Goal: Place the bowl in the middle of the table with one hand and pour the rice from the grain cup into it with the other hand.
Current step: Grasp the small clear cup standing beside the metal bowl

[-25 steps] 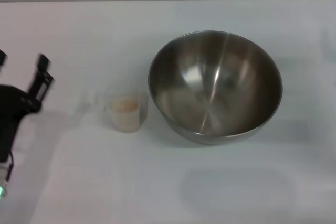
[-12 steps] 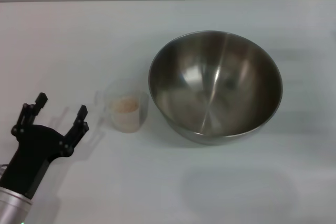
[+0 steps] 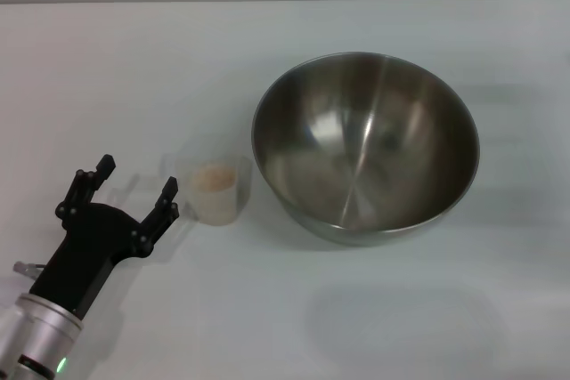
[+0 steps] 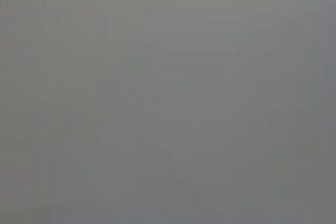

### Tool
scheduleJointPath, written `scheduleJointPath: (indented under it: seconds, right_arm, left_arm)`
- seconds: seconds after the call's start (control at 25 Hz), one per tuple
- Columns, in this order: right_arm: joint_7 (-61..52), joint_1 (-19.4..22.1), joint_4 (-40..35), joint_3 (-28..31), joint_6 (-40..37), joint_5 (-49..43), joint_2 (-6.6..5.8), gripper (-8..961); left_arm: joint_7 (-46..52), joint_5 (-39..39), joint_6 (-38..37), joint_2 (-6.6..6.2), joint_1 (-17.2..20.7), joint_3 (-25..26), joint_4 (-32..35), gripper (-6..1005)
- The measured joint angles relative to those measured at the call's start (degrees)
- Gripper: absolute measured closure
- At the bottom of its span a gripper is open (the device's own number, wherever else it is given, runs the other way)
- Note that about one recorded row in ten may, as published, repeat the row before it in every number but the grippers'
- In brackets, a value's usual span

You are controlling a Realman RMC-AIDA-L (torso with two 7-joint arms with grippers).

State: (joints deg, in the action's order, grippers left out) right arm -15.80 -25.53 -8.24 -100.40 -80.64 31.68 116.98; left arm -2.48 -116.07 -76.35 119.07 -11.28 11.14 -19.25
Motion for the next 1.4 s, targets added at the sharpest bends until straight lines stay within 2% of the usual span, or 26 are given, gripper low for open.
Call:
scheduleJointPath:
  seconds: [0.32, 0.72, 1.4]
  right_arm:
    - [0.0, 0.5, -0.1, 0.0, -0.2, 0.1, 0.02, 170]
    - [0.0, 0.7, -0.1, 0.0, -0.4, 0.1, 0.18, 171]
    - [-0.2, -0.1, -0.3, 1.1, 0.2, 0.0, 0.13, 171]
  left_arm:
    - [-0.3, 0.3, 3.8, 0.0, -2.3, 0.5, 0.2, 169]
    - [-0.3, 0.4, 4.7, -0.27, -4.2, 2.6, 0.9, 171]
    - [-0.4, 0.4, 8.1, -0.12, -7.4, 2.8, 2.2, 173]
